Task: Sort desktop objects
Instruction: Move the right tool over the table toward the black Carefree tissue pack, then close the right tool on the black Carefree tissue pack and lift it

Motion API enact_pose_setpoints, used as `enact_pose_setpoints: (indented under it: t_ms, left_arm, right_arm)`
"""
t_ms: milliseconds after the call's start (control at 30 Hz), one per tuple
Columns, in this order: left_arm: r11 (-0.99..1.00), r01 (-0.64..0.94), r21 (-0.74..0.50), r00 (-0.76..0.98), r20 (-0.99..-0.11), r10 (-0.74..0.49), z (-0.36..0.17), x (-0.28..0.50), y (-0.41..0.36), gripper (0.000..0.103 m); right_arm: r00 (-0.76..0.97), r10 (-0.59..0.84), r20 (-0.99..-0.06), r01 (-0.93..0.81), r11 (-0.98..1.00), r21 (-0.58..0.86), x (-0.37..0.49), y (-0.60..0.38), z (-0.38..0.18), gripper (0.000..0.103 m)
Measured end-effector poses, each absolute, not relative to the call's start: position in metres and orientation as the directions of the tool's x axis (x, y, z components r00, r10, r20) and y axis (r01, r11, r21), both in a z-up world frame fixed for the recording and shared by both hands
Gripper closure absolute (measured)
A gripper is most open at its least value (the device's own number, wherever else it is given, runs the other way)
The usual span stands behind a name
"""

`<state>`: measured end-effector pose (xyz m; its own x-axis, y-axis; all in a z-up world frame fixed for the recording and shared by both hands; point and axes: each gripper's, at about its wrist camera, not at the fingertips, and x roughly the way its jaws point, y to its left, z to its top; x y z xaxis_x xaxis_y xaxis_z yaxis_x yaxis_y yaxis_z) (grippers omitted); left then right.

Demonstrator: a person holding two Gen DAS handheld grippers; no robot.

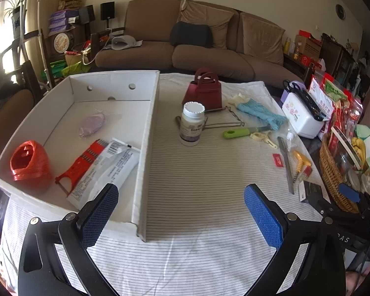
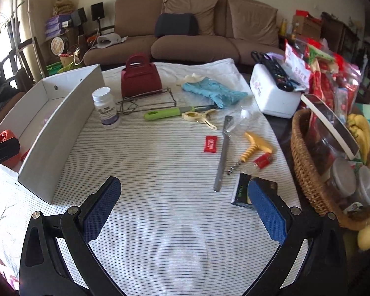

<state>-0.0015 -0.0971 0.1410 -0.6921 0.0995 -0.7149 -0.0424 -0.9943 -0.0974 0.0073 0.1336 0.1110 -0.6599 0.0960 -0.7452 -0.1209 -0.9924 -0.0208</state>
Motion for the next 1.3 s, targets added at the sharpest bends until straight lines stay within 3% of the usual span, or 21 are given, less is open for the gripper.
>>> enact_pose_setpoints:
  t_ms: [500,700,967,1067,1167,1300]
  left_arm:
    - [-0.986,-0.128,-0.102,-0.620,-0.768,0.160,0.080,-0.024,-0.021,0.000]
    - [-0.984,-0.146,-0.103,-0.606,-0.777,0.171,0.062,-0.040,-0.007,0.000]
    - [-0.978,-0.176,-0.114,-0.595,-0.779,0.198,0.048,-0.051,0.012,0.000]
    - [-0.977,-0.178,-0.116,-0.596,-0.778,0.200,0.047,-0.054,0.014,0.000]
    - [-0.976,-0.174,-0.129,-0.592,-0.779,0.208,0.046,-0.056,0.013,0.000]
    - [-0.974,-0.181,-0.134,-0.594,-0.775,0.217,0.048,-0.054,0.015,0.000]
  right_arm:
    - [-0.587,0.130,-0.799,-0.261,-0.965,0.035,0.000,0.222,0.027,0.000]
    - [-0.590,0.156,-0.792,-0.247,-0.969,-0.007,-0.009,0.223,0.013,0.000]
    - [-0.599,0.104,-0.794,-0.259,-0.963,0.070,-0.023,0.234,0.003,0.000]
    - [-0.592,0.110,-0.799,-0.265,-0.962,0.064,-0.025,0.235,0.002,0.009]
    - [-0.577,0.147,-0.803,-0.255,-0.967,0.007,-0.027,0.230,0.001,0.028]
    - [-0.579,0.116,-0.807,-0.227,-0.974,0.023,-0.023,0.230,0.005,0.032]
